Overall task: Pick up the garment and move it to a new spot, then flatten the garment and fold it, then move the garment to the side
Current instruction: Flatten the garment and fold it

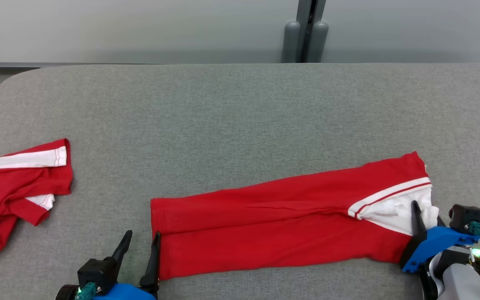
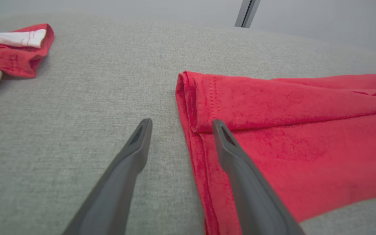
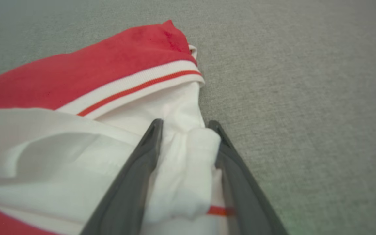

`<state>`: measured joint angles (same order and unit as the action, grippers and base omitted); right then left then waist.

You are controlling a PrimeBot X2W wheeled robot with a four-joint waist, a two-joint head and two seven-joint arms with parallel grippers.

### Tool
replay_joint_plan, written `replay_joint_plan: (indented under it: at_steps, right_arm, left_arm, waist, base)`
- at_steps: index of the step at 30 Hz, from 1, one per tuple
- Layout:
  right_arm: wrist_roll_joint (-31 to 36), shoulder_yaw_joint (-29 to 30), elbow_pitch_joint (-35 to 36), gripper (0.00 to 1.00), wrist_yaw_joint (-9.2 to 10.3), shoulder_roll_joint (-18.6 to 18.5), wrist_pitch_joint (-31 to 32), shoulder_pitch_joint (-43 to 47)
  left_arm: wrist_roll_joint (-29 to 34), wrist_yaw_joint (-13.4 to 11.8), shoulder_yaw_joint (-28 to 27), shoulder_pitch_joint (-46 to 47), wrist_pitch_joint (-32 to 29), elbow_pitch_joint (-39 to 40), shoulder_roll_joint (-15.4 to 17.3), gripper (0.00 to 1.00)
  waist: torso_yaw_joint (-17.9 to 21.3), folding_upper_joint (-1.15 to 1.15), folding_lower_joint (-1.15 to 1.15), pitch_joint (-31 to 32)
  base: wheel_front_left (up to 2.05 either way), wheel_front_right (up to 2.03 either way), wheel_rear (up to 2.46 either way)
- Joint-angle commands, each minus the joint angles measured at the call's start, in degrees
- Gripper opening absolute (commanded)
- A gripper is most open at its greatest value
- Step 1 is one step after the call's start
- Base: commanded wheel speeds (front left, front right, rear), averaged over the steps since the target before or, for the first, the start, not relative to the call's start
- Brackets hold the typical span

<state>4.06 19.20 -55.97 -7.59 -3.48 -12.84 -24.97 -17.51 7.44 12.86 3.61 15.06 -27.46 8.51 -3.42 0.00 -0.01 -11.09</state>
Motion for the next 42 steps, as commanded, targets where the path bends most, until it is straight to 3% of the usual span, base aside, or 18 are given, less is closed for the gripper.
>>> replay_joint_plan:
  at_steps: [1, 9, 12, 14, 25, 33, 40, 41, 42]
  right_arm:
    - [0.58, 1.28, -4.46, 0.00, 0.17, 1.01, 0.88, 4.10]
    - [5.96, 10.81, 3.96, 0.00, 0.34, 0.29, -2.06, 3.27]
    - [5.36, 10.16, 8.16, 0.00, 0.14, 0.38, -2.34, 2.55]
    - [2.59, 6.75, 10.95, 0.00, 0.12, 0.47, -2.38, 2.84]
    - [-20.99, -23.51, 27.97, 0.00, 0.10, 0.53, -2.36, 10.55]
    - [-31.15, -39.86, 28.65, 0.00, 0.10, 0.45, -2.37, 8.84]
    - [-37.53, -46.96, 25.00, 0.00, 0.09, 0.41, -2.38, 5.43]
    - [-39.46, -48.24, 23.16, 0.38, 0.09, 0.43, -2.37, 4.66]
    - [-40.07, -48.47, 22.78, 1.00, 0.09, 0.44, -2.37, 3.90]
  left_arm:
    - [-0.09, 0.07, -0.42, 0.18, 0.14, 0.11, 0.26, 1.00]
    - [0.27, 0.07, -0.46, 0.16, 0.14, 0.03, -0.02, 1.00]
    - [0.29, 0.07, -0.49, -0.09, 0.14, -0.33, -0.33, 1.00]
    - [0.28, 0.07, -0.40, -0.41, 0.14, -0.53, -0.52, 1.00]
    - [0.43, 0.07, 1.46, -1.47, 0.14, -1.95, -1.35, 1.00]
    - [0.39, 0.07, 3.45, -1.16, 0.14, -2.79, -1.47, 1.00]
    - [-0.02, 0.07, 4.52, -1.04, 0.14, -3.54, -1.08, 1.00]
    - [-0.08, 0.07, 4.42, -1.15, 0.14, -3.76, -0.97, 1.00]
    - [-0.09, 0.07, 4.36, -1.27, 0.14, -3.86, -0.96, 1.00]
  waist:
    - [0.87, 0.00, 0.01, 0.40]
    - [2.58, 0.00, 0.01, 1.08]
    - [2.95, 0.00, 0.01, 1.56]
    - [3.06, 0.00, 0.01, 1.93]
    - [0.82, 0.00, 0.01, 4.21]
    - [-5.20, 0.00, 0.01, 5.02]
    - [-10.98, 0.00, 0.01, 5.01]
    - [-11.91, 0.00, 0.01, 4.96]
    - [-12.14, 0.00, 0.01, 4.96]
  base:
    - [0.00, 0.00, 0.00]
    - [0.00, 0.00, 0.00]
    - [0.00, 0.00, 0.00]
    - [0.00, 0.00, 0.00]
    - [0.00, 0.00, 0.00]
    - [0.00, 0.00, 0.00]
    - [0.00, 0.00, 0.00]
    - [0.00, 0.00, 0.00]
    - [0.00, 0.00, 0.00]
